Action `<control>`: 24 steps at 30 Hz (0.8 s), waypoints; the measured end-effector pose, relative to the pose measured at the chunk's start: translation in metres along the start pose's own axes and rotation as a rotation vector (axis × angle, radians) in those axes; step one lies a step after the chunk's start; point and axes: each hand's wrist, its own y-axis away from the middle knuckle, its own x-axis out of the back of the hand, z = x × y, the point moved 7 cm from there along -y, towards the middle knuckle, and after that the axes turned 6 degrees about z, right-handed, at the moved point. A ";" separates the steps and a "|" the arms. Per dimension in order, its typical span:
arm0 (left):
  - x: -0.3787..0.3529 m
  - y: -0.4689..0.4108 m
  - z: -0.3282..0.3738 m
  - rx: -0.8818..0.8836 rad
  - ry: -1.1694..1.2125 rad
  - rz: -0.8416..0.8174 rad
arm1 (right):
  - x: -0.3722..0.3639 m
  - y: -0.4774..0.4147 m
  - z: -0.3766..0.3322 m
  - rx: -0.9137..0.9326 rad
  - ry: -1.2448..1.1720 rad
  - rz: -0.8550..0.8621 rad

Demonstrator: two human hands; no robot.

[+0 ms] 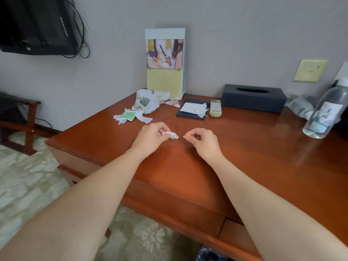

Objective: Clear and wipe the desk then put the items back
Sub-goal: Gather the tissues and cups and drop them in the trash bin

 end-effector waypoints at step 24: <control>-0.027 0.225 0.130 -0.173 0.143 -0.212 | 0.125 0.251 0.001 -0.120 0.002 0.135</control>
